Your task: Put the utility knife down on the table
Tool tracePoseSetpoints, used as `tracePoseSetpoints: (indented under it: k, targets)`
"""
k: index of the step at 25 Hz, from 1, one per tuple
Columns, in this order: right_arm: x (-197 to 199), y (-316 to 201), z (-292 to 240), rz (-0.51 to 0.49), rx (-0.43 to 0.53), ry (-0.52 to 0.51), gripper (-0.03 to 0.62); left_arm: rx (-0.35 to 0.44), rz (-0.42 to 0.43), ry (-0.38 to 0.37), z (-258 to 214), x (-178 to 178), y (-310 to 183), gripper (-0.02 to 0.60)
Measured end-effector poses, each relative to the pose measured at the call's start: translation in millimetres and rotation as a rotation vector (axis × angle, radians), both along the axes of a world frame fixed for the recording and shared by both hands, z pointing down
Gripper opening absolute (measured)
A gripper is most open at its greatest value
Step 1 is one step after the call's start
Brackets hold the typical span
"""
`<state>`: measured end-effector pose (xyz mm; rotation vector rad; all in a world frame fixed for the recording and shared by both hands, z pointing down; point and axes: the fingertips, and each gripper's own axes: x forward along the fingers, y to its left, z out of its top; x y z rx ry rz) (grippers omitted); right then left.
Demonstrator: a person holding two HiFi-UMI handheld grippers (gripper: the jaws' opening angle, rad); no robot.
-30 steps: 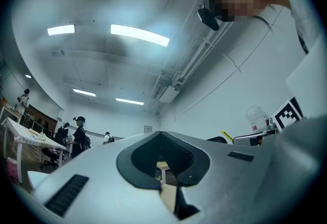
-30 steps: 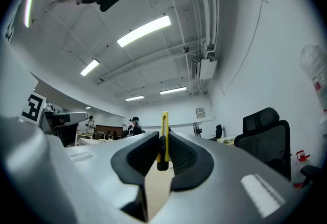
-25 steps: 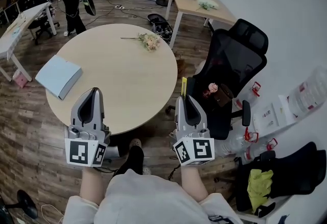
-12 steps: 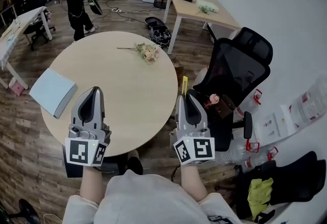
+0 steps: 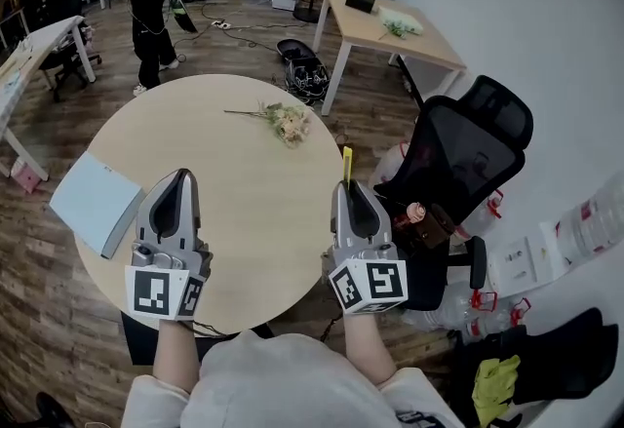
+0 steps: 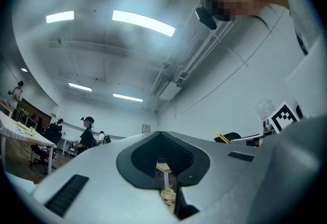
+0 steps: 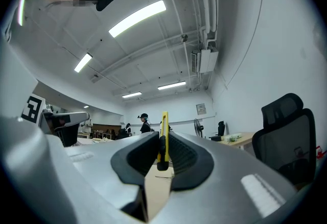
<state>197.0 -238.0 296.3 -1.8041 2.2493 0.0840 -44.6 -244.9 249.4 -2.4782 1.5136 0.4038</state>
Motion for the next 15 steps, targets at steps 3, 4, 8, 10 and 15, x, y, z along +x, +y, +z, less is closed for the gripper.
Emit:
tracePoseSetpoints:
  k: [3, 4, 8, 10, 15]
  targets:
    - [-10, -21, 6, -0.016, -0.022, 0.003, 0.067, -0.010, -0.002, -0.009, 5, -6, -17, 0.008]
    - [-14, -28, 8, -0.021, -0.030, -0.001, 0.067, -0.016, -0.003, -0.011, 8, -9, -23, 0.008]
    - [-28, -55, 23, -0.041, -0.078, -0.014, 0.067, -0.052, 0.001, -0.004, 20, -20, -43, 0.008]
    - [-35, -67, 33, -0.053, -0.106, -0.019, 0.067, -0.071, 0.004, -0.006, 26, -24, -50, 0.008]
    - [-54, -91, 63, -0.080, -0.192, -0.042, 0.067, -0.126, 0.010, -0.018, 44, -38, -64, 0.008]
